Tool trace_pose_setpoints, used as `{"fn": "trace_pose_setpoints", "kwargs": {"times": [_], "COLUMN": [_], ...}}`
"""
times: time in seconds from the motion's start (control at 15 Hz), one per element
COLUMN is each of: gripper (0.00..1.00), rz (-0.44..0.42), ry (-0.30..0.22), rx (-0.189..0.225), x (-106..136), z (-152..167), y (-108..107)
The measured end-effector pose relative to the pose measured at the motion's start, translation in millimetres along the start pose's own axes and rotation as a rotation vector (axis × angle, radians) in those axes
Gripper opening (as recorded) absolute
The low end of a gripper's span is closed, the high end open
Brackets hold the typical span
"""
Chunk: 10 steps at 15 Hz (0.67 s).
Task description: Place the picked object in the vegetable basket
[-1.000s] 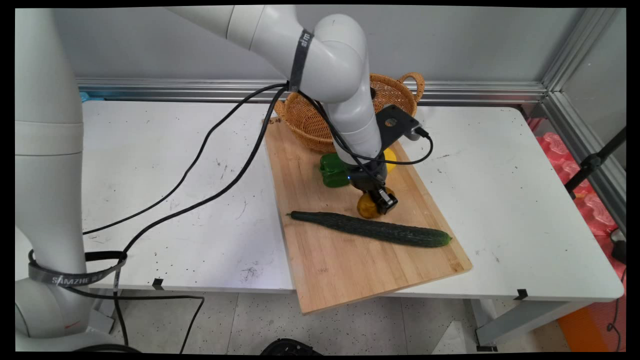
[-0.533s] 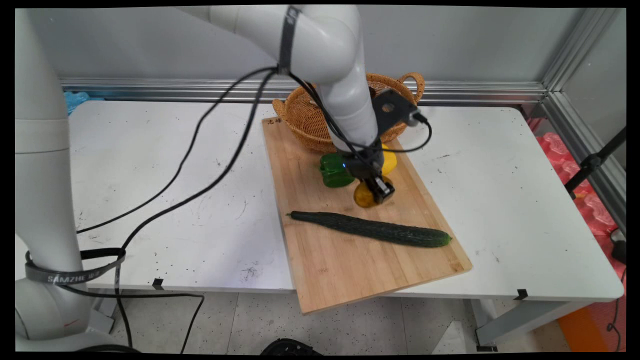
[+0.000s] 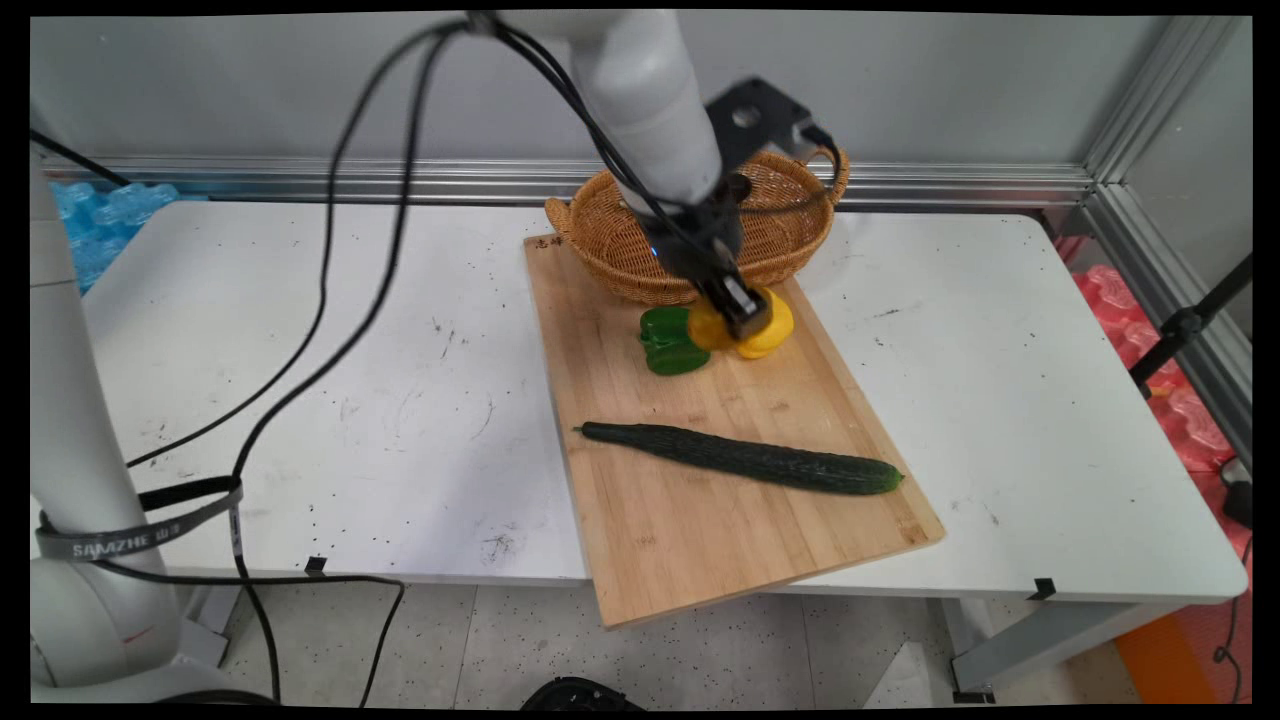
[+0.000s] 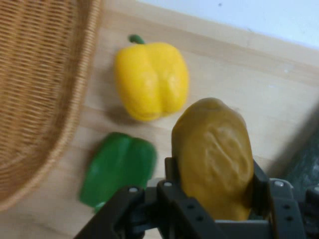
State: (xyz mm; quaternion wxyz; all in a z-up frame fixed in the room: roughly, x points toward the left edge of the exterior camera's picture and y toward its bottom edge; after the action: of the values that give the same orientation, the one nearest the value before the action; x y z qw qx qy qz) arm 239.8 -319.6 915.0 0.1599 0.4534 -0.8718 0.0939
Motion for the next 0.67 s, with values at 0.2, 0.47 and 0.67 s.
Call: {"fn": "trace_pose_setpoints", "kwargs": {"times": [0.2,0.47,0.67], "gripper": [0.00,0.00,0.00], "rz": [-0.017,-0.063,-0.098], "ry": [0.026,0.068,0.094], "rx": [0.018,0.050,0.074], "x": [-1.0,-1.9,-1.4], "z": [-26.1,-51.0,-59.8], "y": [-21.7,-63.0,-92.5]}}
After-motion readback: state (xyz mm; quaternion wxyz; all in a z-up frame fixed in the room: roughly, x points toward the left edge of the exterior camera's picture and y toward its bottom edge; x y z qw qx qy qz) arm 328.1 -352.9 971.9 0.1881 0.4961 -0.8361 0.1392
